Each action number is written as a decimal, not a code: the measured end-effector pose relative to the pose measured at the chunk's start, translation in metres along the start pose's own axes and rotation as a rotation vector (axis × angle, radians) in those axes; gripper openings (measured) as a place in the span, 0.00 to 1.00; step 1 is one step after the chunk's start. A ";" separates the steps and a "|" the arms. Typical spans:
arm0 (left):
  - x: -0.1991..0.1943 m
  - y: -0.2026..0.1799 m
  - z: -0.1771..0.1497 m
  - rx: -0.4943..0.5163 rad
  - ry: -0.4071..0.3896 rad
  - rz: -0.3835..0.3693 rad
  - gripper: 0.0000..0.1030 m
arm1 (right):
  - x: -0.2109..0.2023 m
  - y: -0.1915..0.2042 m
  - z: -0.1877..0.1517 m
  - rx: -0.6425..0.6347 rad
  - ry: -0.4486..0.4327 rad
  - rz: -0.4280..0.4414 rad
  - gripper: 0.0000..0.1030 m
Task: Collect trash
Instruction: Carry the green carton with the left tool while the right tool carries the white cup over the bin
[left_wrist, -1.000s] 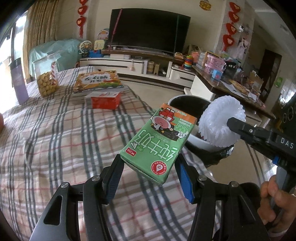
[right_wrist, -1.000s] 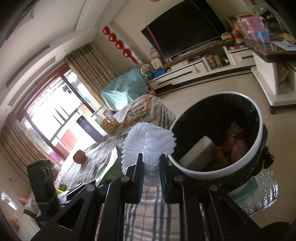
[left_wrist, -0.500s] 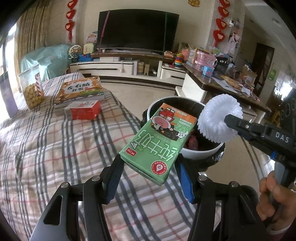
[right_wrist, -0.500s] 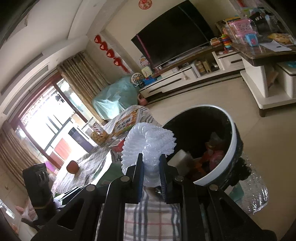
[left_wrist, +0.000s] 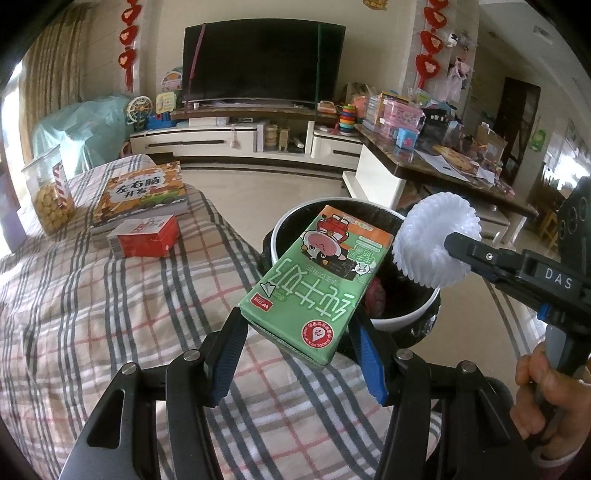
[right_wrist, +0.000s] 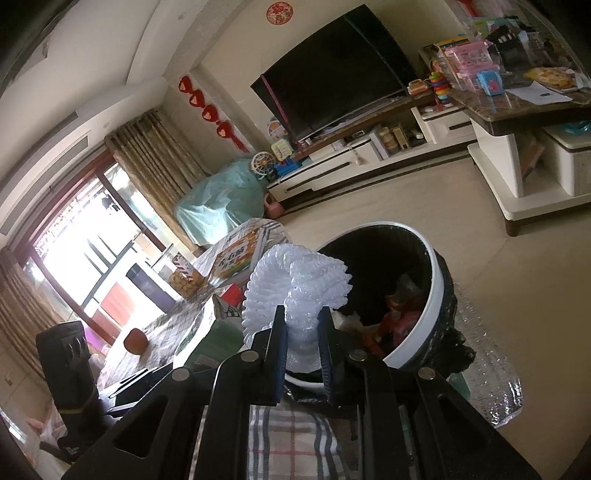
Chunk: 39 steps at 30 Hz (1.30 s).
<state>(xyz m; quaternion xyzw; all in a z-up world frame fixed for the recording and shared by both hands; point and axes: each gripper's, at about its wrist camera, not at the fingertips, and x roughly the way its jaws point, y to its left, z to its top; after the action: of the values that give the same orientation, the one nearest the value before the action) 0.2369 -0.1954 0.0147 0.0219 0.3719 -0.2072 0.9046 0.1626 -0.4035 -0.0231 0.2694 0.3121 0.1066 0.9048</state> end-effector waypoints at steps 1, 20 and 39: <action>0.002 -0.001 0.001 0.003 0.001 0.001 0.54 | 0.000 -0.001 0.001 0.000 0.000 -0.001 0.15; 0.027 -0.018 0.018 0.018 0.014 0.009 0.54 | 0.010 -0.012 0.015 -0.007 0.007 -0.031 0.15; 0.048 -0.027 0.029 0.019 0.043 0.023 0.54 | 0.019 -0.020 0.024 -0.015 0.021 -0.047 0.15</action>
<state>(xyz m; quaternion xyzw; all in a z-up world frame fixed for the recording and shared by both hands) 0.2755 -0.2429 0.0061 0.0392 0.3888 -0.1997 0.8986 0.1931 -0.4230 -0.0277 0.2541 0.3268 0.0906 0.9058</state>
